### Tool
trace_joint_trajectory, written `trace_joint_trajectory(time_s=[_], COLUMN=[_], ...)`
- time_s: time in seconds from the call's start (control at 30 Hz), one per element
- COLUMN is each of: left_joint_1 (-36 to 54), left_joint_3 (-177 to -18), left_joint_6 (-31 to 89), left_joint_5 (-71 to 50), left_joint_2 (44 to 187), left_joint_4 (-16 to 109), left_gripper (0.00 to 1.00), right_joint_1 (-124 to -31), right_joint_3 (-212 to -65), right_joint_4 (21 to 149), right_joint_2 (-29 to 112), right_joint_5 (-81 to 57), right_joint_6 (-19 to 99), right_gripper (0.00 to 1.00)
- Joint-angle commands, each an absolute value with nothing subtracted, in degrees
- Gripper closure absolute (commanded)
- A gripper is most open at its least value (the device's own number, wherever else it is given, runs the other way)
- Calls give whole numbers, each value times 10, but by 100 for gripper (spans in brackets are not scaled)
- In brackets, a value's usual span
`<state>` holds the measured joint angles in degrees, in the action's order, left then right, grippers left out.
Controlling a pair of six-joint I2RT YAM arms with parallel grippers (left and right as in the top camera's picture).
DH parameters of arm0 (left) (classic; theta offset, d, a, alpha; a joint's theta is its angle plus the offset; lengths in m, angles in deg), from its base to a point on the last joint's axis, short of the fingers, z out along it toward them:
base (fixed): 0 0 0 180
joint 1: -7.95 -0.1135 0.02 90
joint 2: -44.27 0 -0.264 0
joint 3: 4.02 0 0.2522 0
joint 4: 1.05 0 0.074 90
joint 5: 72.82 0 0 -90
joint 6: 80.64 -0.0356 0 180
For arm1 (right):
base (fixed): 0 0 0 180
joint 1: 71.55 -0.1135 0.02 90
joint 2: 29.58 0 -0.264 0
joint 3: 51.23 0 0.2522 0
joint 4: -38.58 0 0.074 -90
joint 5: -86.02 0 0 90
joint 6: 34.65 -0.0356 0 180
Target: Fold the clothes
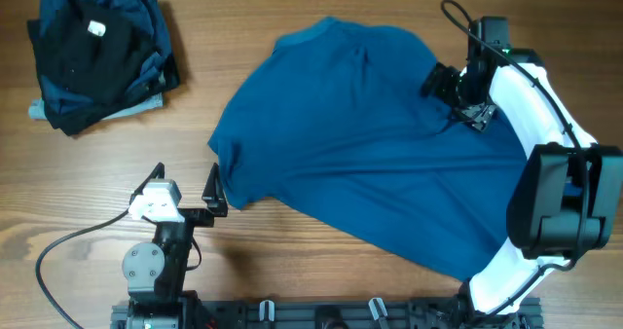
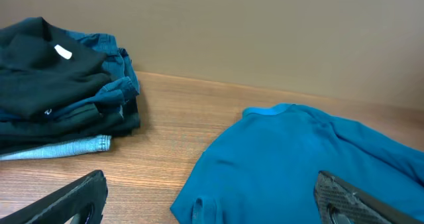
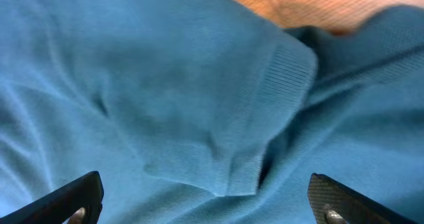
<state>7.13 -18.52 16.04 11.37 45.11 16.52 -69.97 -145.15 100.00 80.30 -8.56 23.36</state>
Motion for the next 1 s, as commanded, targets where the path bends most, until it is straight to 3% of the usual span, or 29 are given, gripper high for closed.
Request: trace_joint_trajectory(time_s=[0.0,0.13,0.2,0.3,0.37,0.53,0.57,0.63,0.73,0.8,0.97], left_joint_1=[69,69,69,69,69,69,69,69,69,69,69], left_joint_3=[-181,-181,-181,-181,-181,-181,-181,-181,-181,-181,-181], left_joint_6=[154,154,154,154,154,154,154,154,154,154,154], left_joint_5=[117,117,117,117,117,117,117,117,117,117,117], left_joint_2=[447,447,447,447,447,447,447,447,447,447,447], left_joint_4=[166,166,166,166,166,166,166,166,166,166,166], left_gripper=[0,0,0,0,0,0,0,0,0,0,0], right_joint_1=[-699,-699,-699,-700,-700,-700,-700,-700,-700,-700,-700], right_joint_3=[-1438,-1411,-1403,-1403,-1403,-1403,-1403,-1403,-1403,-1403,-1403], right_joint_4=[990,929,908,888,877,866,861,851,826,794,675], right_joint_2=[809,809,817,834,850,879,880,882,882,884,912], right_joint_5=[-52,-61,-77,-90,-92,-92,-92,-91,-91,-91,-87], right_joint_6=[213,238,238,238,236,236,236,233,232,235,239], right_gripper=[1,1,12,20,34,31,37,62,86,96,96])
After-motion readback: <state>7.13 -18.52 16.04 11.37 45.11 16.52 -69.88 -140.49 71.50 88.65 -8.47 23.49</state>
